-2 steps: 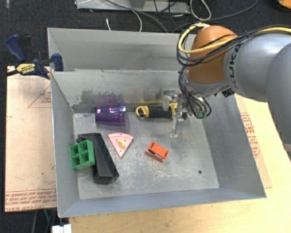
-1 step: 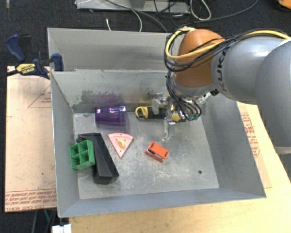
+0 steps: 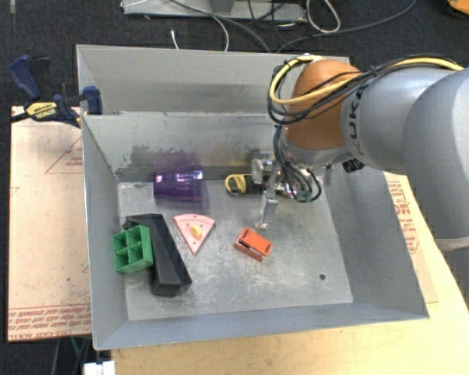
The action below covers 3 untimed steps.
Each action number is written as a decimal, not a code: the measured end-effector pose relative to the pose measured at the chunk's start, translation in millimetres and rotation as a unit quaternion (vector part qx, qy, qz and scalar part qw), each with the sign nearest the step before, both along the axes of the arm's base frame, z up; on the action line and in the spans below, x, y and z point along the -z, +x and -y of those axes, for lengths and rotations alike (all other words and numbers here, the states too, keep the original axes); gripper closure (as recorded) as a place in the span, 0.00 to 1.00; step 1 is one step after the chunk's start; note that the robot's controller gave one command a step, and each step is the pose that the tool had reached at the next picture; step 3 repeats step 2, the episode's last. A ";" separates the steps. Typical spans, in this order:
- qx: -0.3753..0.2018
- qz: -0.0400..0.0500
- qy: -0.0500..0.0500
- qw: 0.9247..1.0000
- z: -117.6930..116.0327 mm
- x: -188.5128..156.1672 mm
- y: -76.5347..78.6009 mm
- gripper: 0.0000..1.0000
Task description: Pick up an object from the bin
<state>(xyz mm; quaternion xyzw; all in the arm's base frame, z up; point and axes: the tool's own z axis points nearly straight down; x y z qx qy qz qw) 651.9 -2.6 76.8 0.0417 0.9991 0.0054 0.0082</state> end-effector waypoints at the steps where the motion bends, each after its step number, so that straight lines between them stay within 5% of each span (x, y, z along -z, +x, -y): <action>1: -0.076 -0.002 -0.003 0.997 21.8 1.0 11.0 1.00; 3: -0.076 -0.002 -0.003 0.997 21.7 1.0 11.0 1.00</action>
Offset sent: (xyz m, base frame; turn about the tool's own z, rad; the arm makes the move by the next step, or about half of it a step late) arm 0.0000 0.0000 0.0000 0.0000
